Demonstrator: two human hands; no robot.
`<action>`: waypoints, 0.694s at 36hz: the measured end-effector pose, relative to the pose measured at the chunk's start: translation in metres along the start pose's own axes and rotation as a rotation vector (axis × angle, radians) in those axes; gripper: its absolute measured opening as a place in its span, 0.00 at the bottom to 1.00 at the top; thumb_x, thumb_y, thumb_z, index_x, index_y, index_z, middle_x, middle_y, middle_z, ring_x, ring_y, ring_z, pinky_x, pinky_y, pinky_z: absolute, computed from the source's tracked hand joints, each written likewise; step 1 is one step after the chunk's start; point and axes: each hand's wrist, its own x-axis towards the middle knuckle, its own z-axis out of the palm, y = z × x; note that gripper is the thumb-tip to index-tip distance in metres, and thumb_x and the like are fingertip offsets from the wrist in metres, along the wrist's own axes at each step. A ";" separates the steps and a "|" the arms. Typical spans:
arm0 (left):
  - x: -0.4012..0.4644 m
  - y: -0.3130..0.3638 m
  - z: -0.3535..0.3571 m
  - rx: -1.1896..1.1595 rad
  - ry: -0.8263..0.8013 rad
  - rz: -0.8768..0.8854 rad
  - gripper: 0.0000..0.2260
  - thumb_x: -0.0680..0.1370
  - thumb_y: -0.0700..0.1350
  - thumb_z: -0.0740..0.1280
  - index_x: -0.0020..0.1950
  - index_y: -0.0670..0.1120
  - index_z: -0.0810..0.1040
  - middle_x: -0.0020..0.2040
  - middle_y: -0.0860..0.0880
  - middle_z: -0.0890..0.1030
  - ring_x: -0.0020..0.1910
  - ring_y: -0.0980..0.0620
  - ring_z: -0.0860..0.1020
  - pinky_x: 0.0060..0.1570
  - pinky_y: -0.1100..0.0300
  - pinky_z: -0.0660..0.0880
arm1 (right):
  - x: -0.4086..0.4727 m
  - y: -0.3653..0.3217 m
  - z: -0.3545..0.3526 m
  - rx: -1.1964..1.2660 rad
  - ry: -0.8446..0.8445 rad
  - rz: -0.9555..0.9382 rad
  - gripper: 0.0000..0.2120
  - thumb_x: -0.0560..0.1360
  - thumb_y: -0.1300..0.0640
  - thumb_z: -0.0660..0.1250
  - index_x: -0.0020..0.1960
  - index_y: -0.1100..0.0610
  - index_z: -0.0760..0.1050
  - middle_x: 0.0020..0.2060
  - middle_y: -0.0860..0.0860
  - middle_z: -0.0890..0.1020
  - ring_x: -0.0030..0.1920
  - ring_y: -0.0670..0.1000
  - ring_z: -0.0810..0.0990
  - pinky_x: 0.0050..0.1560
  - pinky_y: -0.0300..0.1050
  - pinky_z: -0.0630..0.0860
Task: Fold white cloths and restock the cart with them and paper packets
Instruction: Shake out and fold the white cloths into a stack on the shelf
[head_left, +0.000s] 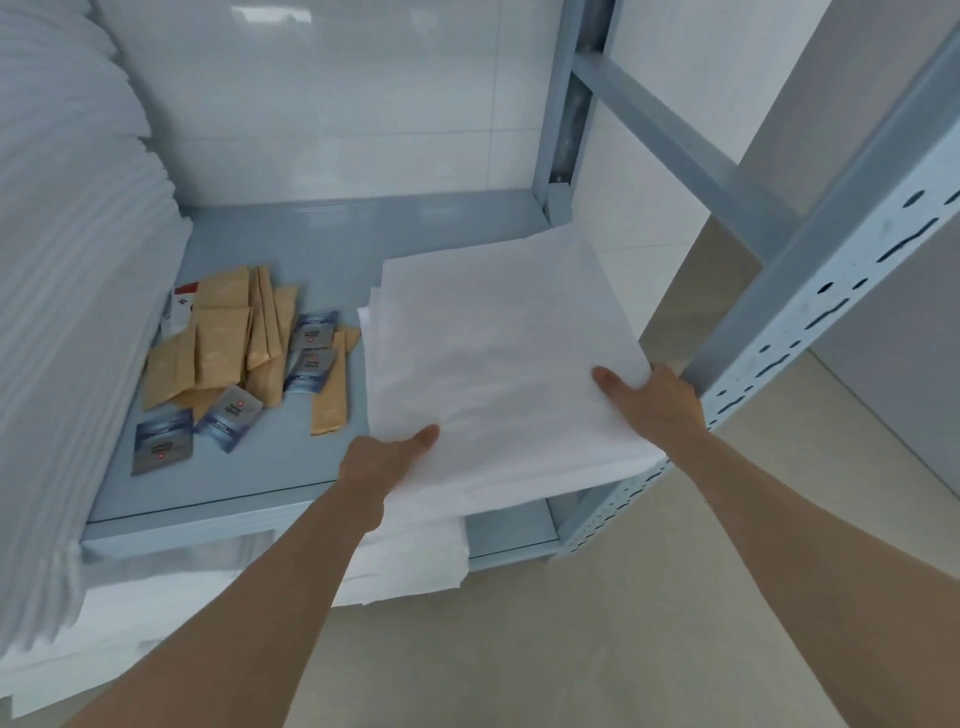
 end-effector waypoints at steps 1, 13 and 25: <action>0.000 0.000 -0.003 -0.015 -0.022 -0.012 0.28 0.65 0.60 0.80 0.50 0.44 0.71 0.44 0.51 0.75 0.40 0.52 0.72 0.40 0.57 0.67 | -0.001 0.001 -0.001 -0.002 -0.019 0.013 0.38 0.71 0.29 0.65 0.64 0.60 0.70 0.54 0.56 0.80 0.51 0.59 0.77 0.48 0.49 0.73; -0.010 0.007 -0.044 0.066 -0.360 -0.059 0.33 0.64 0.66 0.76 0.64 0.53 0.78 0.65 0.49 0.79 0.63 0.45 0.76 0.69 0.48 0.69 | -0.005 0.019 -0.015 0.324 -0.341 0.223 0.41 0.62 0.25 0.70 0.60 0.56 0.78 0.53 0.54 0.84 0.53 0.57 0.83 0.62 0.54 0.76; -0.003 0.021 -0.017 -0.168 -0.165 0.014 0.52 0.59 0.67 0.80 0.73 0.43 0.64 0.63 0.43 0.77 0.60 0.37 0.77 0.63 0.38 0.73 | 0.000 0.022 -0.001 0.586 -0.358 0.176 0.37 0.63 0.30 0.74 0.61 0.55 0.78 0.50 0.53 0.86 0.49 0.58 0.85 0.55 0.54 0.80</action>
